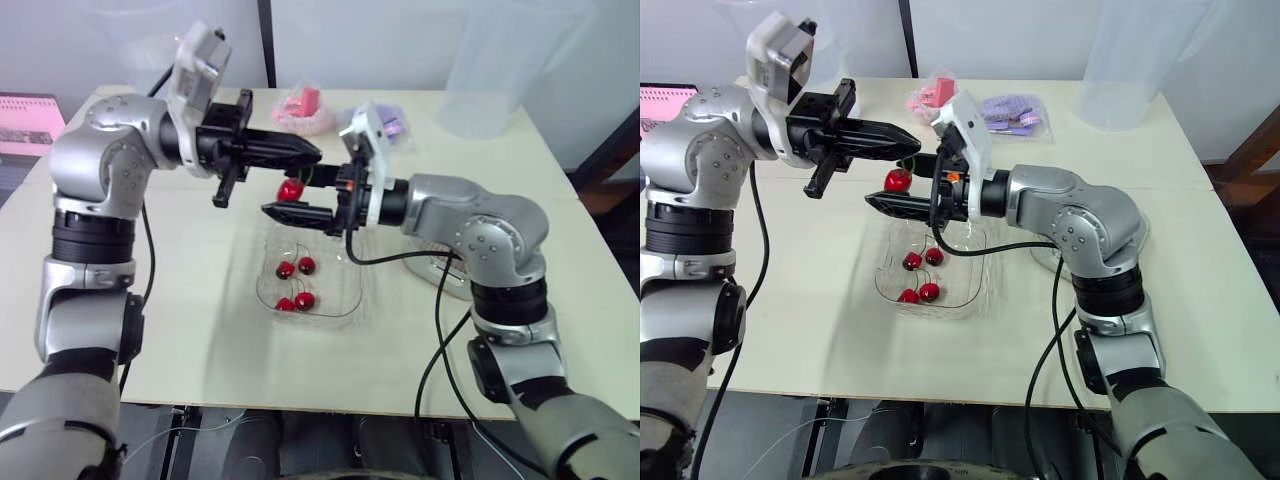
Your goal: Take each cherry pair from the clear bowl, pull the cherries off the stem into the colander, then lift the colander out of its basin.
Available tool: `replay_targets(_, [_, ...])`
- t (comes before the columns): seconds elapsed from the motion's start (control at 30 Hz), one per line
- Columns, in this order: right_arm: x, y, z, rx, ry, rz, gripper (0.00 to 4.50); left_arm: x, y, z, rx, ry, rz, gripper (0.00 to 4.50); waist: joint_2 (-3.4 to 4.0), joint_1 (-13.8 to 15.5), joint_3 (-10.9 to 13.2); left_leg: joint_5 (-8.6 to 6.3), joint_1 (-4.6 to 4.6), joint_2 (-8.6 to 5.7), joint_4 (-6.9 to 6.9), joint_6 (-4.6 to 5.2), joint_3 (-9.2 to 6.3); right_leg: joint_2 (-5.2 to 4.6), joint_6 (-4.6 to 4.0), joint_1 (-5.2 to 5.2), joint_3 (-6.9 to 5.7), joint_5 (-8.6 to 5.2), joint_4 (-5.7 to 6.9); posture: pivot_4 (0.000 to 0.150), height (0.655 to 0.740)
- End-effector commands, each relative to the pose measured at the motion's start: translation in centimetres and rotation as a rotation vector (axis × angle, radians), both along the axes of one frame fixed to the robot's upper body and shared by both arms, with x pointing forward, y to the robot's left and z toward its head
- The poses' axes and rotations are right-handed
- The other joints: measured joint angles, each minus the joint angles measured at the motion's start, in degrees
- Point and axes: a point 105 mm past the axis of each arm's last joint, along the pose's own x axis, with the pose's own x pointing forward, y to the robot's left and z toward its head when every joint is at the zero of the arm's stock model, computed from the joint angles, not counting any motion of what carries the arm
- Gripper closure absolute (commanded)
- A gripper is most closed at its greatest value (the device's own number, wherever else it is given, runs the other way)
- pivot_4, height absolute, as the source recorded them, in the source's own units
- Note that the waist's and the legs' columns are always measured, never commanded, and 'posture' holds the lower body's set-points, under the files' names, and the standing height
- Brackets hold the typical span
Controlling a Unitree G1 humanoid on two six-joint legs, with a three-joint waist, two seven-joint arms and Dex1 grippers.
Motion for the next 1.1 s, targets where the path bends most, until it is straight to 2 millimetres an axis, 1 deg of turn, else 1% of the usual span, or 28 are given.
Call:
replay_targets(0.03, [-0.4, 0.5, 1.0, 0.019, -0.033, 0.018, 0.28, -0.6, 0.1, 1.2, -0.013, -0.051, -0.008, 4.50, 0.00, 0.0, 0.0, 0.00, 0.00, 0.00, 0.00, 0.00, 0.00, 0.00, 0.00, 0.00, 0.00, 0.00, 0.00, 0.150, 0.7367])
replay_targets(0.1, [-0.3, 0.5, 1.0, 0.020, -0.032, 0.019, 0.86, -0.6, 0.0, 1.2, -0.013, -0.050, -0.009, 4.50, 0.00, 0.0, 0.0, 0.00, 0.00, 0.00, 0.00, 0.00, 0.00, 0.00, 0.00, 0.00, 0.00, 0.00, 0.00, 0.150, 0.7367])
replay_targets(0.27, [-0.5, 0.6, 1.0, 0.021, -0.036, 0.024, 3.37, -0.6, -0.1, 1.1, -0.013, -0.050, -0.009, 4.50, 0.00, 0.0, 0.0, 0.00, 0.00, 0.00, -0.01, 0.00, 0.00, 0.00, 0.00, -0.01, 0.00, 0.00, 0.00, 0.150, 0.7367])
replay_targets(0.3, [-0.5, 0.5, 1.0, 0.020, -0.036, 0.024, 3.68, -0.6, 0.0, 1.1, -0.013, -0.050, -0.008, 4.50, 0.00, 0.0, 0.0, 0.00, 0.00, 0.00, -0.01, 0.00, 0.00, 0.00, 0.00, -0.01, 0.00, 0.00, 0.00, 0.150, 0.7367])
replay_targets(0.43, [-0.8, 0.3, 0.8, 0.006, -0.036, 0.023, 3.76, -0.5, 0.0, 1.0, -0.013, -0.050, -0.005, 4.50, 0.00, 0.0, 0.0, 0.00, 0.00, 0.00, -0.01, 0.00, 0.00, 0.00, 0.00, -0.01, 0.00, 0.00, 0.00, 0.150, 0.7367])
replay_targets(0.47, [-0.9, 0.2, 0.4, -0.011, -0.033, 0.023, 3.76, -0.6, 0.0, 1.0, -0.014, -0.051, -0.005, 4.50, 0.00, 0.0, 0.0, 0.00, 0.00, 0.00, -0.01, 0.00, 0.00, 0.00, 0.00, -0.01, 0.00, 0.00, 0.00, 0.150, 0.7367])
replay_targets(0.6, [-1.5, -0.3, -2.2, -0.104, -0.001, 0.026, 3.76, -0.6, 0.0, 1.2, -0.018, -0.055, -0.004, 4.50, 0.00, 0.1, 0.0, 0.00, -0.01, 0.00, -0.01, 0.00, 0.00, -0.01, 0.00, -0.01, 0.00, 0.00, -0.03, 0.150, 0.7367])
replay_targets(0.67, [-1.9, -0.6, -4.0, -0.155, 0.023, 0.029, 3.76, -0.5, 0.1, 1.3, -0.020, -0.056, -0.004, 4.50, -0.02, 0.0, 0.0, 0.00, -0.02, 0.00, -0.01, 0.00, 0.00, 0.00, 0.00, -0.01, 0.00, 0.00, -0.04, 0.150, 0.7367])
replay_targets(0.73, [-2.1, -0.8, -5.1, -0.186, 0.040, 0.028, 3.76, -0.5, 0.1, 1.4, -0.021, -0.057, -0.004, 4.50, -0.01, 0.0, 0.0, 0.00, -0.01, 0.00, -0.01, 0.00, 0.00, 0.00, 0.00, -0.01, 0.01, 0.00, -0.04, 0.150, 0.7367])
replay_targets(0.83, [-2.1, -1.8, -7.0, -0.236, 0.071, -0.002, 3.76, -0.6, 0.1, 1.4, -0.021, -0.058, -0.006, 4.50, -0.01, 0.0, 0.0, 0.00, -0.02, 0.00, 0.00, 0.00, 0.00, 0.00, 0.00, -0.02, 0.01, 0.00, -0.03, 0.150, 0.7367])
replay_targets(0.87, [-1.9, -2.3, -7.1, -0.240, 0.072, -0.021, 3.76, -0.6, 0.1, 1.4, -0.021, -0.058, -0.007, 4.50, -0.01, 0.0, 0.0, 0.00, -0.02, 0.00, 0.00, 0.00, 0.01, 0.00, 0.00, -0.02, 0.02, 0.00, -0.03, 0.150, 0.7367])
replay_targets(0.93, [-1.4, -3.4, -6.4, -0.228, 0.058, -0.066, 3.76, -0.6, 0.1, 1.3, -0.019, -0.058, -0.007, 4.50, -0.01, 0.0, 0.0, 0.00, -0.02, 0.00, 0.00, 0.00, 0.01, 0.00, 0.00, -0.02, 0.02, 0.00, -0.03, 0.150, 0.7367])
replay_targets(1.0, [-0.7, -5.4, -5.2, -0.229, 0.016, -0.135, 3.76, -0.6, 0.2, 1.2, -0.017, -0.056, -0.005, 4.50, -0.01, 0.0, 0.0, 0.00, -0.02, 0.00, 0.00, 0.00, 0.00, 0.01, 0.00, -0.02, 0.01, 0.00, -0.03, 0.150, 0.7367])
replay_targets(1.1, [0.1, -8.8, -3.6, -0.239, -0.029, -0.244, 3.76, -0.7, 0.4, 0.7, -0.011, -0.052, 0.000, 4.50, -0.01, 0.3, 0.0, 0.00, -0.03, -0.01, -0.01, 0.00, 0.00, 0.00, 0.00, -0.01, 0.01, 0.00, -0.07, 0.150, 0.7367])
